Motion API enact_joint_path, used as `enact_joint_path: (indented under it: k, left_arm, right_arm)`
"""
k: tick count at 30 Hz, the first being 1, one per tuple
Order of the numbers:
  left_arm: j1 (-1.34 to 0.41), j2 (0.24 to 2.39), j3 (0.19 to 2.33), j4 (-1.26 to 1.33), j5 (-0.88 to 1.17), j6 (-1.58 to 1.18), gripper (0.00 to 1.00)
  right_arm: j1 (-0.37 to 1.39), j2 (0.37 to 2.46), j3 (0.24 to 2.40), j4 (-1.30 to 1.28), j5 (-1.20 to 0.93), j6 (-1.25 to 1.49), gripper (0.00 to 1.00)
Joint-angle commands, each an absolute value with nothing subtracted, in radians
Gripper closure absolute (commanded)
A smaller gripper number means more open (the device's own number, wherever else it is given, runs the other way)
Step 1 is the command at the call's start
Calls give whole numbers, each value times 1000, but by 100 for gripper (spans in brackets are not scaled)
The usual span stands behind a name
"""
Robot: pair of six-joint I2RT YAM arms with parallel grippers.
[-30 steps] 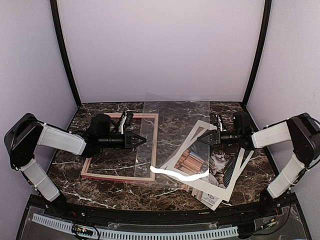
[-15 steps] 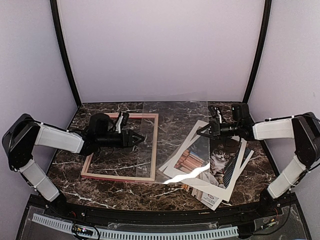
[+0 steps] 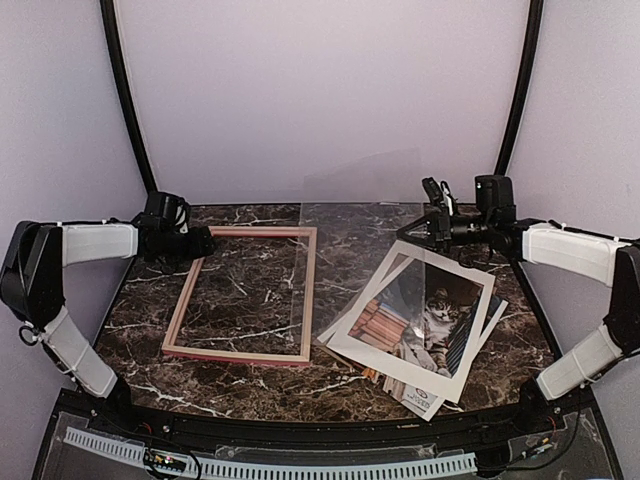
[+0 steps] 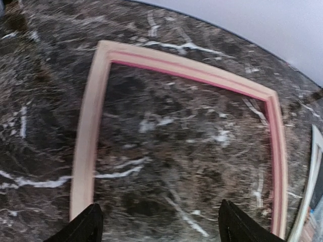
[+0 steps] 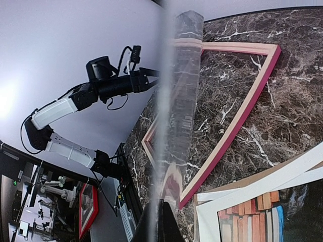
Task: Put the photo into the frame
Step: Pass from the left arm to the right, then move the frame body to the center of the board.
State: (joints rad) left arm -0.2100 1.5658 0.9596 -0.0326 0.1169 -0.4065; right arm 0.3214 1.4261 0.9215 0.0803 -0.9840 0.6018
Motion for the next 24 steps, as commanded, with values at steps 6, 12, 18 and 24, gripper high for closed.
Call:
enact_joint_path:
  k: [6, 12, 18, 24]
  left_arm:
    - [-117, 1807, 1156, -276, -131, -273, 19]
    - [-114, 1905, 1207, -297, -125, -250, 32]
    - [-114, 1910, 1173, -274, -94, -234, 58]
    - [-126, 1867, 1084, -222, -57, -224, 71]
  right_arm:
    - [328, 1422, 972, 101, -1038, 635, 100]
    - [328, 1413, 952, 105, -1034, 632, 100]
    - [328, 1408, 946, 99, -1020, 631, 100]
    - [328, 1402, 973, 78, -994, 635, 100]
